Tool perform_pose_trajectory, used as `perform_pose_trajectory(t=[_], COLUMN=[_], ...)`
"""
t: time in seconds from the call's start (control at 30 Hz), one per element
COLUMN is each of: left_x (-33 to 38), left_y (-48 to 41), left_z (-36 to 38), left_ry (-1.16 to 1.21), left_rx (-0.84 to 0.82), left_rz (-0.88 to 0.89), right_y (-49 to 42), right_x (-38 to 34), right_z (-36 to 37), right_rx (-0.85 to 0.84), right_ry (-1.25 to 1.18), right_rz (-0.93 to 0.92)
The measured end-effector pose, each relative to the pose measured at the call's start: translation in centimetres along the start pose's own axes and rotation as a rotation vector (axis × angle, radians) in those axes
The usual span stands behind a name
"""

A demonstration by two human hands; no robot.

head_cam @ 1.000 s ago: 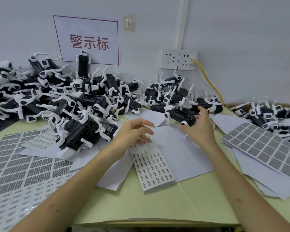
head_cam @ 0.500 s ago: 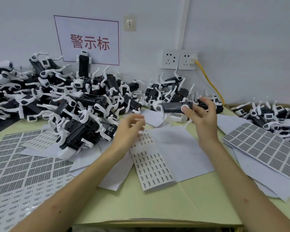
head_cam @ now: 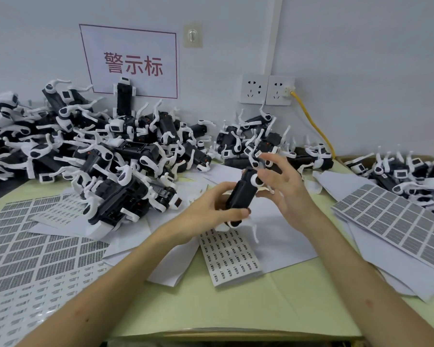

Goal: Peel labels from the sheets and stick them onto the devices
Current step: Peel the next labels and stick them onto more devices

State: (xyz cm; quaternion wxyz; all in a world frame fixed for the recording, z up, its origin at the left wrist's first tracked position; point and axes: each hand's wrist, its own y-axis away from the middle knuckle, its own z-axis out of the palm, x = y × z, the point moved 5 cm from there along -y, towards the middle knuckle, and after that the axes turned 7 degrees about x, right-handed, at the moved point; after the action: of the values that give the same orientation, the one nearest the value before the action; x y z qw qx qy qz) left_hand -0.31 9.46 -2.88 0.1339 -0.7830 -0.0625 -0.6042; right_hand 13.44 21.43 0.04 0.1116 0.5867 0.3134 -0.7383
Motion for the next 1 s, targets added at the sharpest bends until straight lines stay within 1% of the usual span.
perform_pose_trajectory(t=[0.07,0.1,0.2,0.27,0.37,0.43,0.47,0.57,0.63,0.73,1.0], left_x=[0.0,-0.1,-0.3,-0.7,-0.9,-0.9,-0.9,-0.9,-0.7,-0.6,-1.0], left_y=[0.0,0.0,0.0,-0.2,-0.4,-0.5,-0.5,-0.6,-0.6,-0.6,-0.9], left_z=[-0.1,-0.1,-0.5,-0.8,-1.6,-1.9,-2.0,-2.0,-2.0,-2.0,-1.9], left_ry=[-0.032,-0.036,0.018,0.091,0.169,0.194,0.198,0.201,0.203,0.166,0.019], left_rx=[0.024,0.03,0.067,0.122,0.218,0.248,0.253,0.269,0.276,0.28,0.316], left_rz=[-0.008,-0.014,-0.066,-0.105,-0.11,-0.09,-0.078,-0.045,-0.02,0.022,0.085], right_y=[0.1,0.1,0.2,0.3,0.5,0.4,0.3,0.3,0.6,0.9,1.2], right_x=[-0.1,-0.1,-0.5,-0.9,-1.5,-1.7,-1.7,-1.0,-0.5,0.0,0.3], right_z=[0.2,0.3,-0.1,-0.5,-1.4,-1.3,-1.1,0.3,1.2,2.0,2.7], right_rx=[0.008,0.038,0.221,0.307,0.37,0.354,0.317,0.138,0.065,0.049,0.102], right_ry=[0.128,0.202,0.381,0.359,0.293,0.259,0.23,0.182,0.213,0.232,0.25], right_rz=[-0.036,-0.066,-0.203,-0.269,-0.314,-0.322,-0.302,-0.169,-0.133,-0.127,-0.138])
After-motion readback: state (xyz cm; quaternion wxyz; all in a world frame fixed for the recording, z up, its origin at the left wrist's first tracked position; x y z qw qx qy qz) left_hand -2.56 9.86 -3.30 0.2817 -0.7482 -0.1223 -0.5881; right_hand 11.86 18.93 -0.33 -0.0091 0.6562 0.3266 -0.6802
